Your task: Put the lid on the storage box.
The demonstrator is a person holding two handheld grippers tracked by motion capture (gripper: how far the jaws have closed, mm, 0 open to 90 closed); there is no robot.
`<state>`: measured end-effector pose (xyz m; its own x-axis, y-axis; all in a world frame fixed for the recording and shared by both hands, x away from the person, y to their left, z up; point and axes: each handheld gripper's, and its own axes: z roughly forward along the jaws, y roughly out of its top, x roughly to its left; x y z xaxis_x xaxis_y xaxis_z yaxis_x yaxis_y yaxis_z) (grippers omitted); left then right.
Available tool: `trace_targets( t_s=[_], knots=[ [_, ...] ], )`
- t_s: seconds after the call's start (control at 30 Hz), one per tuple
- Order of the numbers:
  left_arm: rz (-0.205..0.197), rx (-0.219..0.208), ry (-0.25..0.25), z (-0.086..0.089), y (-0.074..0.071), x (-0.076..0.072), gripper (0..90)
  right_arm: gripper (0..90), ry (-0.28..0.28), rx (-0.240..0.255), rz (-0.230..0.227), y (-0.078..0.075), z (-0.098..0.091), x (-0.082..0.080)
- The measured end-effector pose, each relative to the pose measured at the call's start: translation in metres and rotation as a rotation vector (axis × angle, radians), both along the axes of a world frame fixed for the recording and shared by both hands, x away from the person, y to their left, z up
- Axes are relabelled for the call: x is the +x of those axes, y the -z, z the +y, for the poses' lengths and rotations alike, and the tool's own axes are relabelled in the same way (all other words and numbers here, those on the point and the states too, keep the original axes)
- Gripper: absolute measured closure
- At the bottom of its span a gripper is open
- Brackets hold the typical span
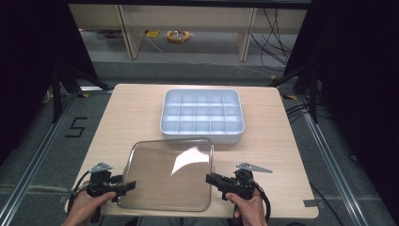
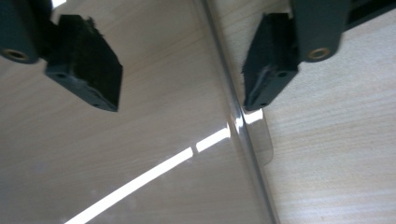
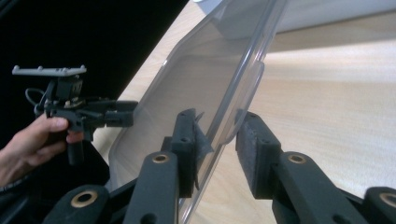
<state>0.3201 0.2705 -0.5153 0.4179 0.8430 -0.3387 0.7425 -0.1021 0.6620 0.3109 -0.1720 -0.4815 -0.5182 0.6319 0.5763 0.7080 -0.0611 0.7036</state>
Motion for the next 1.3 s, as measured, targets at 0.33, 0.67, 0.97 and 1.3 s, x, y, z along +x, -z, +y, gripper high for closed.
trace_targets(
  t_s=[0.33,0.67,0.97,1.3],
  knots=[
    [0.064,-0.175,-0.014,0.008,0.000,0.009,35.8,73.2,0.005,0.013,-0.006,0.002,-0.007,0.006],
    [-0.052,-0.172,-0.073,0.002,-0.022,-0.008,58.3,67.5,0.095,-0.201,0.041,-0.008,-0.004,0.004],
    [-0.098,-0.173,-0.080,-0.008,-0.037,-0.014,64.9,66.9,0.129,-0.313,-0.023,-0.021,-0.007,0.006],
    [-0.146,-0.162,-0.068,-0.021,-0.072,-0.005,65.3,65.5,0.189,-0.295,-0.063,-0.048,-0.013,0.009]
  ],
)
